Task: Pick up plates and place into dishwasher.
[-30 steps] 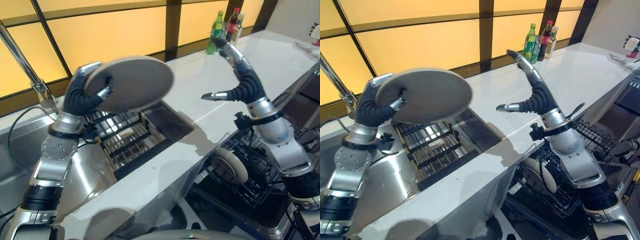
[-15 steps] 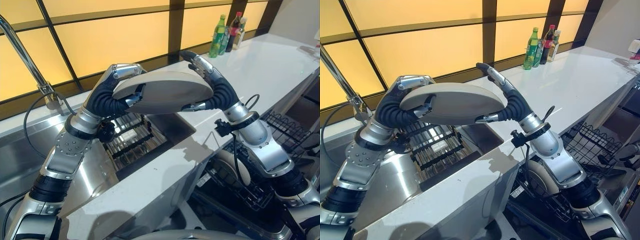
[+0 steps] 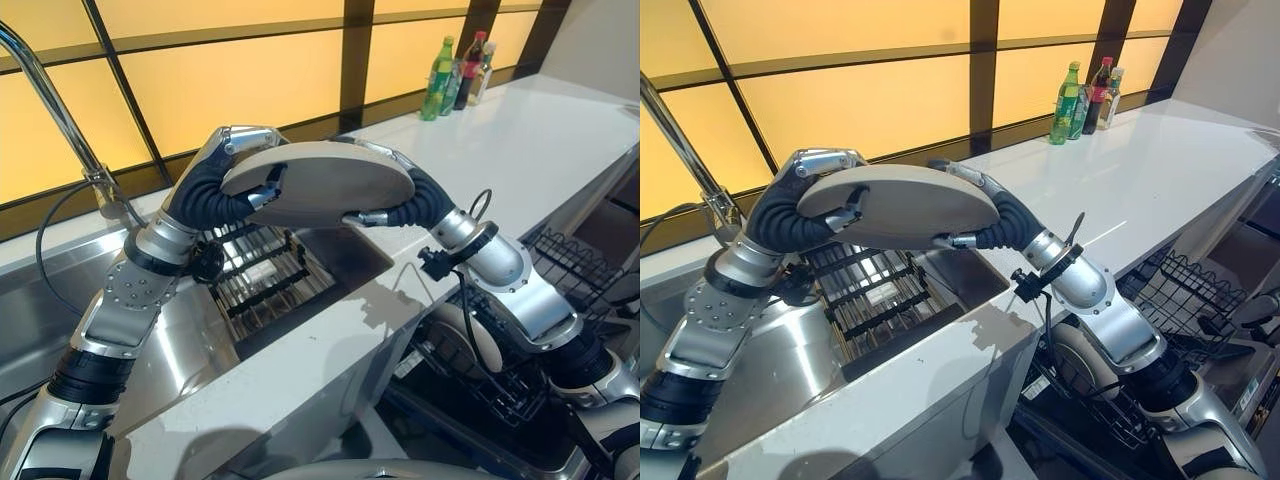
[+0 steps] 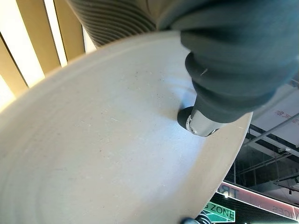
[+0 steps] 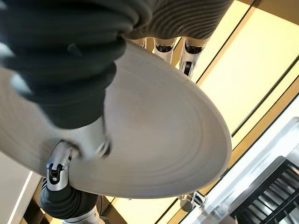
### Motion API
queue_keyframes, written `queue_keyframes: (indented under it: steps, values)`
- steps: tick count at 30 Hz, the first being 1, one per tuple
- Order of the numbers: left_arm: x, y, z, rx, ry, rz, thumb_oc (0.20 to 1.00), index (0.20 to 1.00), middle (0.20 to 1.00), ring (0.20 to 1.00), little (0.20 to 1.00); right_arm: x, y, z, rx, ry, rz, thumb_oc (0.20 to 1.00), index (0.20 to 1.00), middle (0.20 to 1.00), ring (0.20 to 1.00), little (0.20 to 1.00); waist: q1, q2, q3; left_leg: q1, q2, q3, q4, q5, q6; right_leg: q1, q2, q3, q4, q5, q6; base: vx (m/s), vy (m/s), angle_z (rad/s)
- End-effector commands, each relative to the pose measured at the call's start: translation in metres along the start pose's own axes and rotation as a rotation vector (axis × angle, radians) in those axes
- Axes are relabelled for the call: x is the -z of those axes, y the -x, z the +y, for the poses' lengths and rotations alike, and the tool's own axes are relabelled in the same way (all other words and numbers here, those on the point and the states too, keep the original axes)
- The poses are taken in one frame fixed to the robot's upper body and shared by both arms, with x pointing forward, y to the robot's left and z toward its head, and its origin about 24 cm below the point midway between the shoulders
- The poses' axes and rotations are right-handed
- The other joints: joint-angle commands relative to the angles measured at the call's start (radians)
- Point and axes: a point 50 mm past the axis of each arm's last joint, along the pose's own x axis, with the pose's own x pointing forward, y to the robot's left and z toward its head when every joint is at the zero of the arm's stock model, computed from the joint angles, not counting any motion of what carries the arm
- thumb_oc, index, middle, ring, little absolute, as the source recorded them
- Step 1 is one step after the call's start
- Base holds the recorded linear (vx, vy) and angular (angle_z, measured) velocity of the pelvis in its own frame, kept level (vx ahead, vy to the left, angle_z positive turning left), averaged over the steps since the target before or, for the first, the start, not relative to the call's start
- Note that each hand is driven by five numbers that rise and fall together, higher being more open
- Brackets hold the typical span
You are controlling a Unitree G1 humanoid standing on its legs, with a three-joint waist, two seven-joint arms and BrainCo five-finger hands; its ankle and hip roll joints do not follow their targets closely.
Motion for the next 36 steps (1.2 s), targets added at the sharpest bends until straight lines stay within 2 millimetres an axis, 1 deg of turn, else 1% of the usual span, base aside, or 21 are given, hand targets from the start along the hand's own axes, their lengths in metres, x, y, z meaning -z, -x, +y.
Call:
queue_keyframes:
  steps: [1,6,9,11,14,19,20,21,24,27,31,33,36]
  values:
    - [-0.023,-0.024,-0.019,0.051,0.083,-0.184,0.2,0.2,0.2,0.2,0.2,-0.05,-0.027,0.023,-0.153,0.001,-0.266,0.2,0.2,0.2,0.2,0.2,-0.004,-0.024,-0.038,-0.123,-0.034,-0.021,-0.023,0.102,0.055,0.072,-0.025,-0.043,0.047,-0.125,0.007,0.0,0.0,0.0]
    - [-0.021,-0.024,-0.02,0.044,0.092,-0.178,0.2,0.2,0.2,0.2,0.2,-0.05,-0.027,0.02,-0.122,-0.014,-0.273,0.2,0.2,0.2,0.2,0.2,-0.008,-0.025,-0.039,-0.123,-0.034,-0.019,-0.024,0.103,0.056,0.072,-0.025,-0.043,0.046,-0.124,0.005,0.0,0.0,0.0]
    - [-0.021,-0.025,-0.022,0.041,0.094,-0.176,0.2,0.2,0.2,0.2,0.2,-0.051,-0.029,0.016,-0.055,-0.038,-0.284,0.2,0.2,0.2,0.2,0.2,-0.01,-0.025,-0.039,-0.119,-0.032,-0.013,-0.024,0.101,0.056,0.074,-0.025,-0.041,0.045,-0.123,0.005,0.0,0.0,0.0]
    - [-0.02,-0.026,-0.022,0.036,0.092,-0.172,0.2,0.2,0.2,0.2,0.2,-0.051,-0.031,0.017,-0.047,-0.045,-0.29,0.2,0.2,0.2,0.2,0.2,-0.011,-0.023,-0.038,-0.118,-0.032,-0.012,-0.024,0.1,0.056,0.074,-0.025,-0.04,0.044,-0.123,0.005,0.0,0.0,0.0]
    - [-0.016,-0.025,-0.023,0.025,0.099,-0.147,0.2,0.2,0.2,0.2,0.2,-0.049,-0.03,0.021,-0.061,-0.029,-0.286,0.2,0.2,0.2,0.2,0.2,-0.013,-0.019,-0.039,-0.115,-0.031,-0.008,-0.025,0.099,0.056,0.075,-0.026,-0.04,0.042,-0.122,0.005,0.0,0.0,0.0]
    - [-0.005,-0.021,-0.019,-0.027,0.125,-0.053,0.2,0.2,0.2,0.2,0.2,-0.046,-0.027,0.016,-0.019,-0.031,-0.283,0.2,0.2,0.2,0.2,0.2,-0.016,-0.019,-0.04,-0.112,-0.029,-0.002,-0.028,0.1,0.056,0.078,-0.027,-0.042,0.041,-0.122,0.006,0.0,0.0,0.0]
    - [-0.001,-0.02,-0.019,-0.041,0.134,-0.027,0.442,0.442,0.442,0.442,0.442,-0.046,-0.027,0.014,-0.004,-0.024,-0.28,0.2,0.2,0.2,0.2,0.2,-0.015,-0.019,-0.041,-0.111,-0.029,-0.002,-0.029,0.1,0.056,0.079,-0.027,-0.043,0.04,-0.122,0.006,0.0,0.0,0.0]
    - [0.001,-0.019,-0.018,-0.048,0.138,-0.006,1.0,1.0,1.0,1.0,1.0,-0.045,-0.027,0.013,0.005,-0.018,-0.278,0.2,0.2,0.2,0.2,0.2,-0.015,-0.018,-0.041,-0.112,-0.029,-0.002,-0.03,0.101,0.056,0.079,-0.027,-0.044,0.04,-0.122,0.006,0.0,0.0,0.0]
    - [0.009,-0.014,-0.014,-0.117,0.141,0.057,1.0,1.0,1.0,1.0,1.0,-0.041,-0.026,0.009,0.053,0.024,-0.258,0.2,0.2,0.2,0.2,0.2,-0.013,-0.017,-0.04,-0.113,-0.03,-0.004,-0.03,0.102,0.056,0.081,-0.028,-0.047,0.042,-0.124,0.006,0.0,0.0,0.0]
    - [0.02,-0.005,-0.001,-0.248,0.135,0.135,1.0,1.0,1.0,1.0,1.0,-0.035,-0.021,-0.004,0.146,0.092,-0.219,0.2,0.2,0.2,0.2,0.2,-0.012,-0.017,-0.041,-0.112,-0.03,-0.009,-0.03,0.102,0.055,0.082,-0.028,-0.049,0.044,-0.125,0.005,0.0,0.0,0.0]
    - [0.027,0.007,0.014,-0.386,0.079,0.196,1.0,1.0,1.0,1.0,1.0,-0.031,-0.018,-0.02,0.241,0.161,-0.188,0.2,0.2,0.2,0.2,0.2,-0.009,-0.018,-0.041,-0.118,-0.029,-0.017,-0.031,0.11,0.054,0.074,-0.026,-0.047,0.048,-0.121,0.003,0.0,0.0,0.0]
    - [0.029,0.014,0.021,-0.436,0.062,0.211,1.0,1.0,1.0,1.0,1.0,-0.029,-0.015,-0.028,0.275,0.187,-0.175,0.2,0.2,0.2,0.2,0.2,-0.01,-0.019,-0.041,-0.119,-0.027,-0.017,-0.032,0.111,0.052,0.072,-0.025,-0.044,0.048,-0.121,0.003,0.0,0.0,0.0]
    - [0.029,0.025,0.03,-0.49,0.014,0.226,1.0,1.0,1.0,1.0,1.0,-0.02,-0.001,-0.04,0.338,0.259,-0.113,0.2,0.2,0.2,0.2,0.2,-0.016,-0.019,-0.04,-0.12,-0.024,-0.015,-0.032,0.112,0.05,0.072,-0.025,-0.038,0.045,-0.117,0.004,0.03,-0.019,0.0]
